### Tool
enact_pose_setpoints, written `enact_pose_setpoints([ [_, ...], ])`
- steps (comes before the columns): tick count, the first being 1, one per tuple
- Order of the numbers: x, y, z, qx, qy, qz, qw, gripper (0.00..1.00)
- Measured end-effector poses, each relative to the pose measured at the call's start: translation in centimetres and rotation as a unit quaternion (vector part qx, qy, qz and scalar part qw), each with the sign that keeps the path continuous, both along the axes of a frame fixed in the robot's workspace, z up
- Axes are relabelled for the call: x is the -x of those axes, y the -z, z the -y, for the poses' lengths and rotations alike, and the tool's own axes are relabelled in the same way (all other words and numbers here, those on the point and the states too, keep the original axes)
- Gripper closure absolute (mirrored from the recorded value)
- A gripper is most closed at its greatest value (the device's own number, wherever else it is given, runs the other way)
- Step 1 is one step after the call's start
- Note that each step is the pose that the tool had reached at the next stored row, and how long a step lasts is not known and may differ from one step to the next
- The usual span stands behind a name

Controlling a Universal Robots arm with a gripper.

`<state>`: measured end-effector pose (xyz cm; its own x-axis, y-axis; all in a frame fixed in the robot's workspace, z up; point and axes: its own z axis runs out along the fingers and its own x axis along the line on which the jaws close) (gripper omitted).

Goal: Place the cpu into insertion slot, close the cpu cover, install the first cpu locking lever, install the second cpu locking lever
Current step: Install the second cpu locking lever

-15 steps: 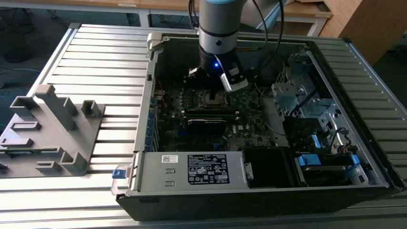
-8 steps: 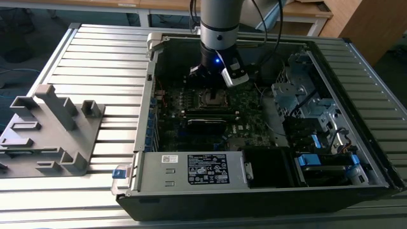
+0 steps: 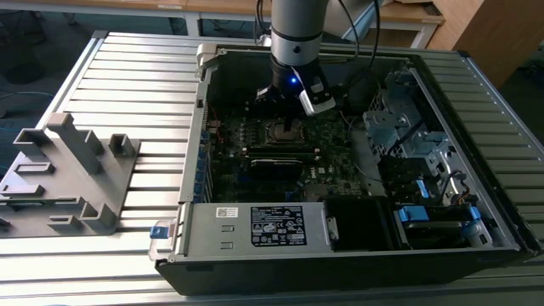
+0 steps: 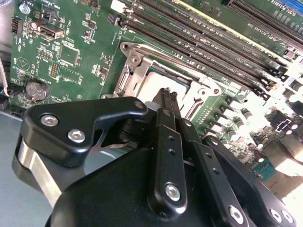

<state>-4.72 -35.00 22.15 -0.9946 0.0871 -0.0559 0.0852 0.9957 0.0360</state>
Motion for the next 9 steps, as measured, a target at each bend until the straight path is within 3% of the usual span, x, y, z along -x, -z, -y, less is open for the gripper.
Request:
enact_pose_setpoints([
  [2,0.0,0.01,0.0,0.0001,0.002,0.0,1.0,0.9],
  [5,-0.01,0.04,0.0,0.0001,0.02,-0.0001,0.9998,0.9],
  [9,0.07,0.07,-0.1,-0.0001,0.022,0.0001,0.99975,0.9],
])
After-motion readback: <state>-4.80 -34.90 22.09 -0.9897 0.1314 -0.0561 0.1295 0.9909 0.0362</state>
